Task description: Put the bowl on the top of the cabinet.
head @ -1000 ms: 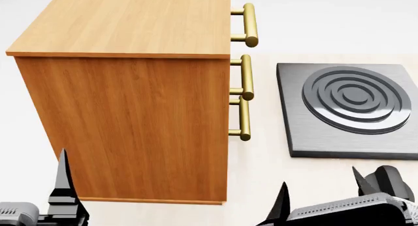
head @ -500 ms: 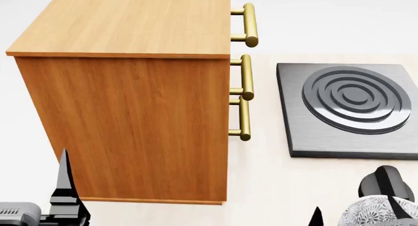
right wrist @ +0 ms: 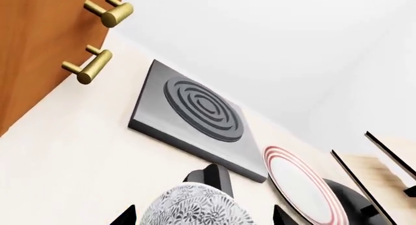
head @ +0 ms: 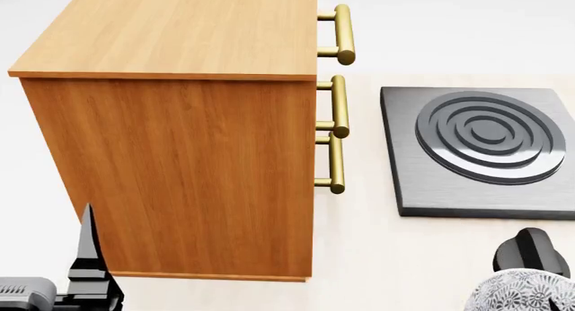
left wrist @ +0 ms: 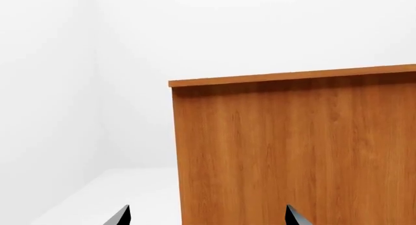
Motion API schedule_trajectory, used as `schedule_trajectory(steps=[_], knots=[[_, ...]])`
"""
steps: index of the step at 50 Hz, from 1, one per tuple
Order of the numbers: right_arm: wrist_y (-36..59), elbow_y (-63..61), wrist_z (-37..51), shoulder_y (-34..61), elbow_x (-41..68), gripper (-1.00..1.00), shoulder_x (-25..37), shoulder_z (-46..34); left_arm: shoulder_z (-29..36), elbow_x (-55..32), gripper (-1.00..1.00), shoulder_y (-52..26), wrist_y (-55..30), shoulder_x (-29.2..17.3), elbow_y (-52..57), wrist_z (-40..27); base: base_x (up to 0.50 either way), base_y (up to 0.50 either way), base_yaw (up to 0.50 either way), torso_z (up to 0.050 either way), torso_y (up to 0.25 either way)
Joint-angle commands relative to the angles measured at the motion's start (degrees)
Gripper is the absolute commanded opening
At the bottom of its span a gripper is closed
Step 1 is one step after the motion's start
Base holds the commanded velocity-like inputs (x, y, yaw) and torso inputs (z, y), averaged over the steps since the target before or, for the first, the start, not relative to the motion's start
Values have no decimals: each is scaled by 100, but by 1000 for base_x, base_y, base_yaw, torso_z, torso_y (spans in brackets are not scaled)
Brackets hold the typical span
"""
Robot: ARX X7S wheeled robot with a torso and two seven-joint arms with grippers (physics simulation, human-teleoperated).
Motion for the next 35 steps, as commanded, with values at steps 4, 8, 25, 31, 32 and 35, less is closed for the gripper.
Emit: schedule_trajectory(steps=[4,8,25,31,32,35], knots=[[-178,159,32,-143,-44,100,27,-48,38,-1,100,-8,-7,-24,2,-40,0,0,0,0,0],[-122,106,54,-117,-72,100,34,-115,48,-4,100,-15,1,-29,-14,-46,0,0,0,0,0],[-289,344,75,-170,-101,100,21,-251,72,-26,100,-26,-18,-63,6,-85,0,0,0,0,0],[-403,556,80,-239,-104,100,6,-282,87,-28,100,-36,-3,-65,-23,-98,0,0,0,0,0],[-425,585,81,-249,-102,100,1,-279,91,-28,100,-32,6,-67,-25,-97,0,0,0,0,0],[-445,585,74,-271,-82,100,-1,-246,109,-17,100,-32,29,-67,-63,-101,0,0,0,0,0]])
